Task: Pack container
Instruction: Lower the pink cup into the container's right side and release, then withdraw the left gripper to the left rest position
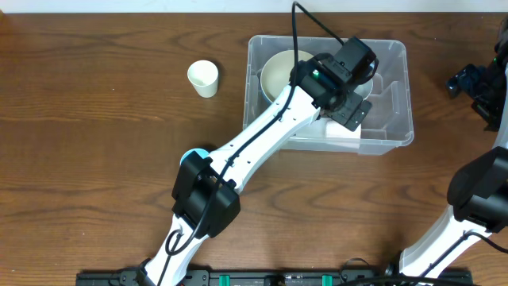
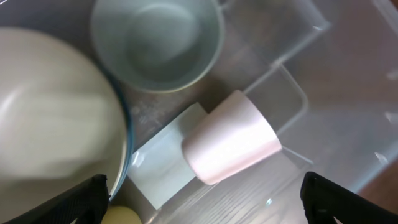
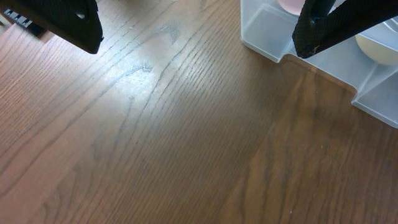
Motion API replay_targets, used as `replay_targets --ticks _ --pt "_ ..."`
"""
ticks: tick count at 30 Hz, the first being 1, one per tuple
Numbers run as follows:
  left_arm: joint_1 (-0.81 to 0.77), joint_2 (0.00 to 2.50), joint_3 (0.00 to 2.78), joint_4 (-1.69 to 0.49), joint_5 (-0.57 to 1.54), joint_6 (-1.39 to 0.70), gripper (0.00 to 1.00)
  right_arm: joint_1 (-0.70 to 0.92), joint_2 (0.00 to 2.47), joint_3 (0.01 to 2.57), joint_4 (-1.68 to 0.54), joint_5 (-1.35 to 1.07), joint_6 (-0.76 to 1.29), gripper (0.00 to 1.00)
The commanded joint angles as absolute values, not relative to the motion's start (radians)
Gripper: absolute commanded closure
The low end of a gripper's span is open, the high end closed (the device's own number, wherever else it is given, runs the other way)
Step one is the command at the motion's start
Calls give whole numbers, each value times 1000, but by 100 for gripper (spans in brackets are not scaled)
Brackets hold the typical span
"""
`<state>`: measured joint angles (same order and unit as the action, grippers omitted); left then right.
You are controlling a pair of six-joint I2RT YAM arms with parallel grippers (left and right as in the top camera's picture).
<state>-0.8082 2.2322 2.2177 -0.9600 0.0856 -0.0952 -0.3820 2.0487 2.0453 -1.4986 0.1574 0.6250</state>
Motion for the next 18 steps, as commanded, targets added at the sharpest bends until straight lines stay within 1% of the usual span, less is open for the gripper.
replay_targets --ticks 1,7,12,18 --pt "-804 2241 2226 -963 -3 -245 0 -379 2048 2043 -1499 168 643 1" --pt "-802 2241 2228 -970 -32 -237 0 -379 2048 2043 -1499 168 643 1" --pt "-796 2230 2228 -968 -156 -238 2 -379 2048 2043 -1499 168 643 1" --pt "-724 2073 2228 -996 -187 -239 2 -379 2048 2043 -1499 168 643 1"
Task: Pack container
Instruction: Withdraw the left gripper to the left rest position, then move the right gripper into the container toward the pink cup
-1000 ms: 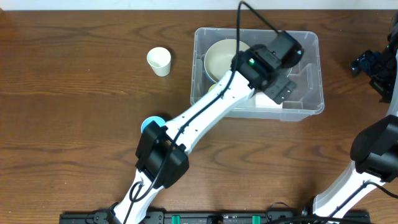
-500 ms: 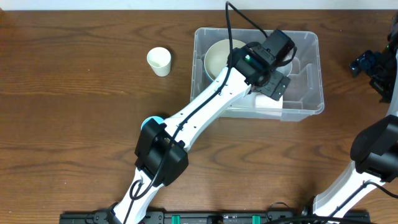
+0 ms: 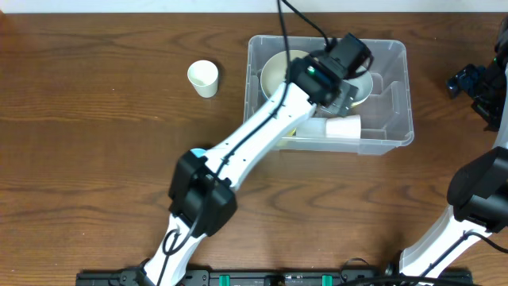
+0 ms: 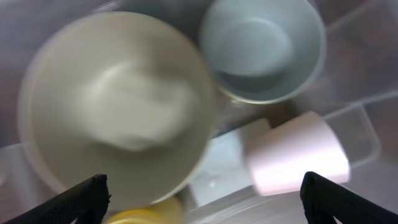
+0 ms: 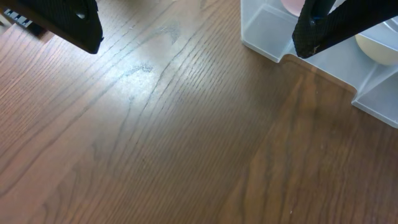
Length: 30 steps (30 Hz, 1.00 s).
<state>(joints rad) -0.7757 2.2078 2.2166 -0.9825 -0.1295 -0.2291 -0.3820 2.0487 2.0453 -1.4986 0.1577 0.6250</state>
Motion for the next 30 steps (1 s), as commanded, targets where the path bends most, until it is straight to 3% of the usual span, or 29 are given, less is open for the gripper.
replay_targets --ticks 1,12,20,25,30 --pt "-694 2028 2228 -1016 -197 -245 2 -379 2048 2043 -1499 168 643 1" --pt "-182 1843 2225 -1328 -244 -495 2 -379 2048 2043 -1499 168 643 1" --pt "52 1850 2182 -1445 -244 -551 2 -379 2048 2043 -1442 166 643 1" --pt "101 1850 2165 -1451 -244 -582 2 -378 2048 2043 -1423 -72 635 1" --pt "102 1850 2153 -1465 -244 -581 2 -358 2047 2043 -1305 -477 401 1"
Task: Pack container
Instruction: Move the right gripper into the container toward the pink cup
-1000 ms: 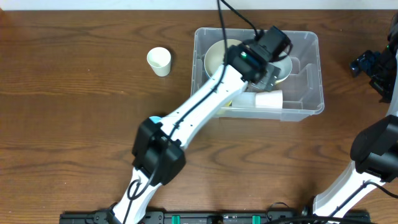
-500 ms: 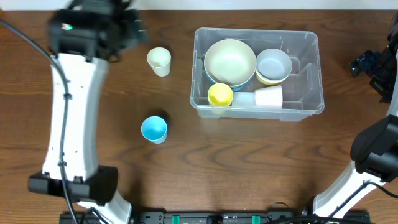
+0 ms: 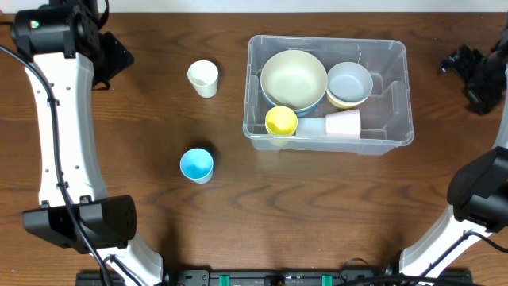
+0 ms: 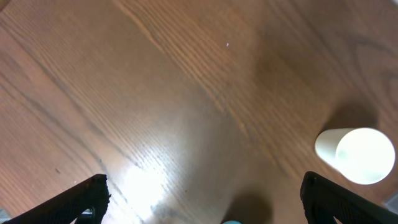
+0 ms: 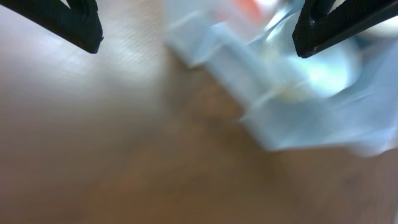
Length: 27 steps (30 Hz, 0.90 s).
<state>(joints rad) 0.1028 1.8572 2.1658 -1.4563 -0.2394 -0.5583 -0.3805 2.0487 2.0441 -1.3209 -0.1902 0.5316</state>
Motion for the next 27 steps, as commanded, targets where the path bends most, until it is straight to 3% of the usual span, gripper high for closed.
replay_targets --ticks 1,5,13,20,24,27 --pt "102 1850 2149 -1464 -244 -581 2 -342 2047 2043 -1301 -487 402 1" --pt "102 1852 2148 -1461 -245 -581 2 -239 2046 2048 -1303 -438 345 1" --pt "102 1852 2148 -1462 -246 -569 2 -81 2046 2134 -1311 -116 388 1" --pt "102 1859 2148 -1461 -246 -570 2 -18 2046 2197 -1376 -113 236 1" --pt "102 1864 2140 -1461 -248 -570 2 -9 2046 2196 -1401 -141 299 1" --pt "102 1864 2128 -1461 -249 -570 2 0 2047 2188 -1543 -144 299 1"
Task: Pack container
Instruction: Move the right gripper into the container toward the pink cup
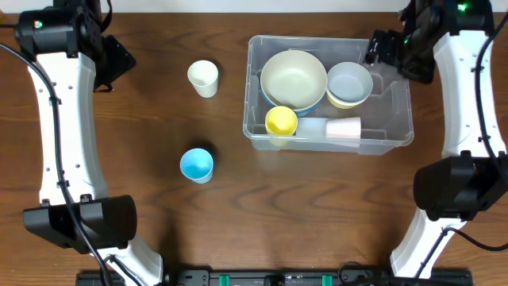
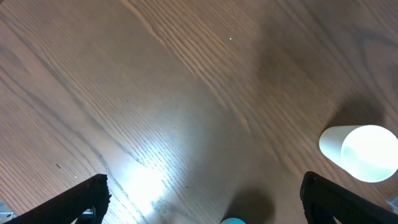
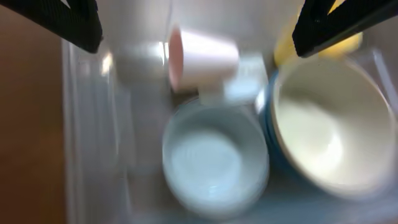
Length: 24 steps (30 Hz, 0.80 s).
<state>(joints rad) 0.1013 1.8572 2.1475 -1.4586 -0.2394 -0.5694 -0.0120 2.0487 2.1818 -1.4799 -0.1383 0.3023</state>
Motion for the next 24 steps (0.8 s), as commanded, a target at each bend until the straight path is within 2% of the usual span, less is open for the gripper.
replay_targets --ticks 1,4,10,24 --pt "102 1865 2125 -1460 -249 -570 2 3 2047 2181 -1566 -147 299 1" --pt "102 1865 2111 -1448 -249 -570 2 24 2047 2146 -1584 -147 298 1" --pt "102 1865 2080 -1432 -249 -570 2 86 2048 2045 -1470 -253 208 1" --pt "102 1865 2077 -1431 -249 -569 2 106 2048 1802 -1403 -173 310 1"
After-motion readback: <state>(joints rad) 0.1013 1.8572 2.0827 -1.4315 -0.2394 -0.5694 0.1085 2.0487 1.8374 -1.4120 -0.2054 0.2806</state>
